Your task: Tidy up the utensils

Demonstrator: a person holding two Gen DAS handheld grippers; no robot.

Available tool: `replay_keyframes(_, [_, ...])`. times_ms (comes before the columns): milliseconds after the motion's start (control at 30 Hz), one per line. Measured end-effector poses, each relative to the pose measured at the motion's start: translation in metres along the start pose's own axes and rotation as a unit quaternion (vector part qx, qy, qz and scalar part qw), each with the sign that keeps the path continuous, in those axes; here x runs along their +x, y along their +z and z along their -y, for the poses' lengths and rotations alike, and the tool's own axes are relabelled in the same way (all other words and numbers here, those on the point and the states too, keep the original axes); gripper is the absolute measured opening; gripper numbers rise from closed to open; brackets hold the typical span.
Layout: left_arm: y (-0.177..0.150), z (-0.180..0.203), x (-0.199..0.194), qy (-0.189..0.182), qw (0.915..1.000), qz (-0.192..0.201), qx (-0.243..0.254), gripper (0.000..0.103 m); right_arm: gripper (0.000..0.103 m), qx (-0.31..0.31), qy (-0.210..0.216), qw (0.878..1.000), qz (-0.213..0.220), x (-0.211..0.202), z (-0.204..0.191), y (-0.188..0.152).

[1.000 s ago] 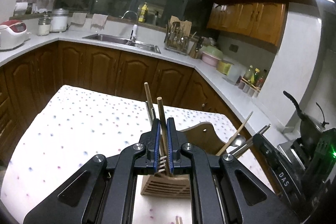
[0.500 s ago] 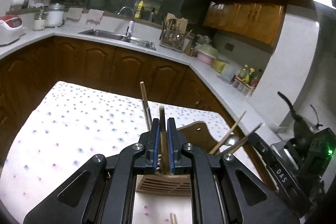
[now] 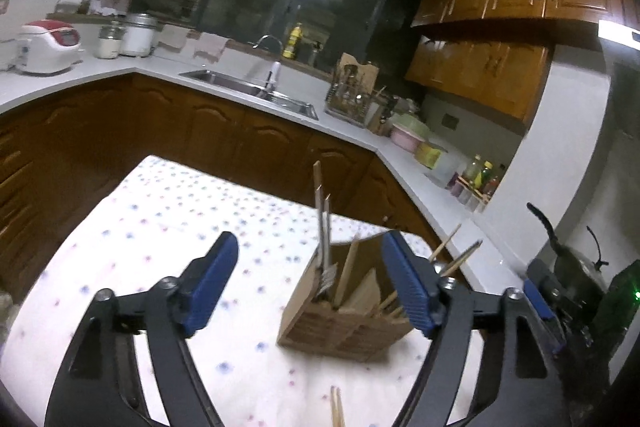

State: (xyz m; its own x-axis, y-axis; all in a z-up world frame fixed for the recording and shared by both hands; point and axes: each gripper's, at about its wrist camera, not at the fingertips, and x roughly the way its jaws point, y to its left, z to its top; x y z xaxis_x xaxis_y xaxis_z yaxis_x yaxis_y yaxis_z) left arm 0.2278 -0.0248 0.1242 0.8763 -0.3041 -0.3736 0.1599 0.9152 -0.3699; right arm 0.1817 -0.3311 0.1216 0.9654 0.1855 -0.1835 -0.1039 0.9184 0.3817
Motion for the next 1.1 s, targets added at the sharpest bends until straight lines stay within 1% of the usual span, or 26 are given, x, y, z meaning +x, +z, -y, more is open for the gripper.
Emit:
replay_keyframes(33, [-0.007, -0.003, -0.005, 0.004, 1.0, -0.003, -0.001, 0.083, 0.094, 0.001, 0.0, 1.0, 0.0, -0.006, 0.0, -0.005])
replay_keyframes(100, [-0.019, -0.008, -0.012, 0.007, 0.9999, -0.013, -0.008, 0.085, 0.097, 0.002, -0.001, 1.0, -0.003, -0.014, 0.0, -0.015])
replay_keyframes(200, [-0.036, -0.018, -0.023, 0.007, 0.9993, -0.032, -0.021, 0.085, 0.098, 0.012, -0.002, 1.0, -0.02, -0.026, 0.002, -0.033])
replay_keyframes(333, [-0.056, -0.025, -0.041, 0.014, 0.9986, -0.042, -0.03, 0.085, 0.098, 0.032, -0.009, 0.999, -0.041, -0.045, 0.01, -0.055])
replay_keyframes(467, [-0.078, -0.032, -0.059, 0.024, 0.9977, -0.052, -0.035, 0.085, 0.098, 0.046, -0.015, 0.998, -0.051, -0.062, 0.015, -0.073])
replay_keyframes(633, [-0.098, -0.037, -0.076, 0.035, 0.9972, -0.058, -0.032, 0.085, 0.098, 0.056, -0.021, 0.996, -0.066, -0.081, 0.017, -0.095])
replay_keyframes(767, [-0.11, -0.039, -0.09, 0.038, 0.997, -0.062, -0.028, 0.085, 0.098, 0.048, -0.021, 0.996, -0.078, -0.093, 0.01, -0.109])
replay_keyframes(833, [-0.113, -0.039, -0.097, 0.038, 0.9973, -0.058, -0.024, 0.085, 0.098, 0.043, -0.019, 0.996, -0.08, -0.1, 0.005, -0.111])
replay_keyframes(933, [-0.115, -0.035, -0.111, 0.043, 0.9982, -0.041, -0.009, 0.086, 0.098, 0.032, -0.017, 0.997, -0.069, -0.113, -0.001, -0.109])
replay_keyframes(1000, [-0.118, -0.031, -0.121, 0.051, 0.9984, -0.023, 0.007, 0.09, 0.098, 0.017, -0.018, 0.998, -0.053, -0.125, -0.008, -0.105])
replay_keyframes(1033, [-0.12, -0.03, -0.125, 0.055, 0.9983, -0.014, 0.014, 0.096, 0.099, 0.006, -0.021, 0.999, -0.042, -0.133, -0.013, -0.103])
replay_keyframes(1067, [-0.124, -0.029, -0.133, 0.065, 0.9976, 0.003, 0.024, 0.102, 0.1, -0.003, -0.023, 0.999, -0.033, -0.137, -0.016, -0.103])
replay_keyframes(1100, [-0.127, -0.028, -0.138, 0.074, 0.9966, 0.018, 0.032, 0.103, 0.103, -0.018, -0.026, 0.999, -0.018, -0.144, -0.021, -0.103])
